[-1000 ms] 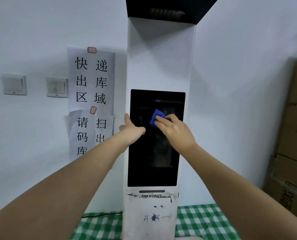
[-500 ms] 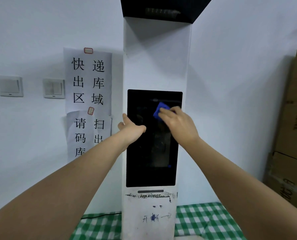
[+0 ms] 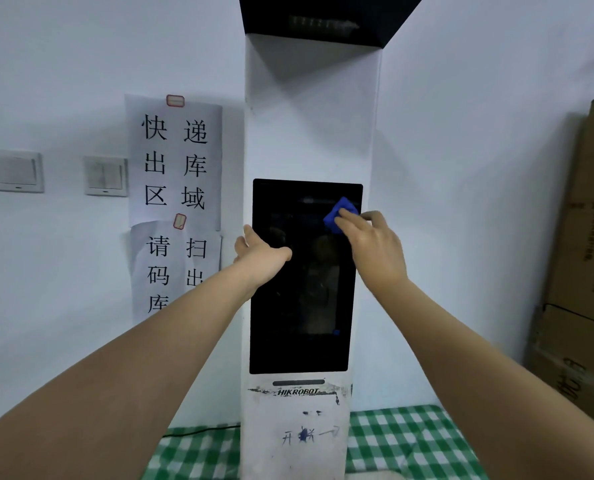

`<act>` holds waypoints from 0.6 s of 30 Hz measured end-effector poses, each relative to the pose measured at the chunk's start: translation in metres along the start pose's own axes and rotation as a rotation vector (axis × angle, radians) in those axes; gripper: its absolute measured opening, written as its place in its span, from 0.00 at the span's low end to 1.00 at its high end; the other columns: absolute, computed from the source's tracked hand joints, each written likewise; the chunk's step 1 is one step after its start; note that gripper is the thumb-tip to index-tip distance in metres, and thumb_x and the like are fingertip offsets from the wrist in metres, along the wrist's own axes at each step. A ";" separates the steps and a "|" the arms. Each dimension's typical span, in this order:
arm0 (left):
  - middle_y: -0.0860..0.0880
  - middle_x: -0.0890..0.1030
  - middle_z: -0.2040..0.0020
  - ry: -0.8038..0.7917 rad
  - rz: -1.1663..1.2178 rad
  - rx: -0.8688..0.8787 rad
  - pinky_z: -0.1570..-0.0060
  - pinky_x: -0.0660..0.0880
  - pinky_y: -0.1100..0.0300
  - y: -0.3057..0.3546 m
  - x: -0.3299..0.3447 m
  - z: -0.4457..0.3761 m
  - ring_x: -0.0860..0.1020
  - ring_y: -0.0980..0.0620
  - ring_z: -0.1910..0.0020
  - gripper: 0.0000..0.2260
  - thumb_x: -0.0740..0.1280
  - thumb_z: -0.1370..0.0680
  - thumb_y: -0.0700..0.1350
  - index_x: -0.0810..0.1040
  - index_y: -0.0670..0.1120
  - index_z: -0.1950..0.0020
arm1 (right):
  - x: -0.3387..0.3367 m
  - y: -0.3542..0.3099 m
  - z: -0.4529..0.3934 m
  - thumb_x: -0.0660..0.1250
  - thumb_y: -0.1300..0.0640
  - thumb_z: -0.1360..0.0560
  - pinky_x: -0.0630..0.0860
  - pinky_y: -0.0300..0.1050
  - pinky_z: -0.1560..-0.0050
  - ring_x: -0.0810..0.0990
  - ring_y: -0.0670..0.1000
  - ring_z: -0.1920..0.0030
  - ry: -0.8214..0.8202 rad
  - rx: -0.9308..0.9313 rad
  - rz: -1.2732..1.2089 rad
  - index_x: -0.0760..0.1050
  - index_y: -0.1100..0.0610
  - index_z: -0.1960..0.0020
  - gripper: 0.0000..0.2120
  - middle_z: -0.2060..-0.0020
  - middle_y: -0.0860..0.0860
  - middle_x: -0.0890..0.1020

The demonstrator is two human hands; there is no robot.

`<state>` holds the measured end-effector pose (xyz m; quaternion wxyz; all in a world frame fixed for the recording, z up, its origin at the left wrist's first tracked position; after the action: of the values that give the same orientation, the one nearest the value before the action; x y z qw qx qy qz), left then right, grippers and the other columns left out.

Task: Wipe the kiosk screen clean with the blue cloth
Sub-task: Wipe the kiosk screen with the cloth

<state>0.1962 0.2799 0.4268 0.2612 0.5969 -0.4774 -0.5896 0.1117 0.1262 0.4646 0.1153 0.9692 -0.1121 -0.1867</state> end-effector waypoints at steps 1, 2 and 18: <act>0.47 0.44 0.21 -0.002 0.000 0.000 0.27 0.57 0.48 0.000 0.000 0.000 0.53 0.43 0.23 0.40 0.63 0.23 0.46 0.38 0.48 0.22 | 0.003 -0.003 0.006 0.74 0.77 0.47 0.70 0.41 0.76 0.79 0.59 0.59 -0.005 0.025 -0.005 0.82 0.62 0.52 0.25 0.49 0.53 0.83; 0.47 0.44 0.21 -0.002 -0.001 -0.003 0.27 0.58 0.48 -0.001 0.000 0.000 0.54 0.43 0.23 0.40 0.63 0.23 0.46 0.38 0.49 0.22 | 0.008 -0.008 0.014 0.74 0.77 0.47 0.71 0.41 0.76 0.79 0.59 0.59 -0.019 0.017 -0.012 0.82 0.62 0.51 0.26 0.48 0.53 0.83; 0.47 0.44 0.21 0.000 -0.024 -0.003 0.29 0.59 0.49 -0.001 0.000 -0.001 0.55 0.43 0.24 0.41 0.64 0.23 0.48 0.38 0.48 0.21 | 0.009 -0.007 0.031 0.73 0.79 0.49 0.71 0.41 0.76 0.80 0.60 0.60 -0.066 -0.026 -0.030 0.82 0.63 0.52 0.27 0.50 0.54 0.84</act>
<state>0.1972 0.2800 0.4259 0.2549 0.6022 -0.4692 -0.5935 0.1091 0.1247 0.4320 0.1213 0.9624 -0.0989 -0.2219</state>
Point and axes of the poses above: each hand's wrist, its own z-axis away from the middle knuckle, its own x-axis out of the palm, y = z × x, the point moved 6 cm from there along -z, towards the middle knuckle
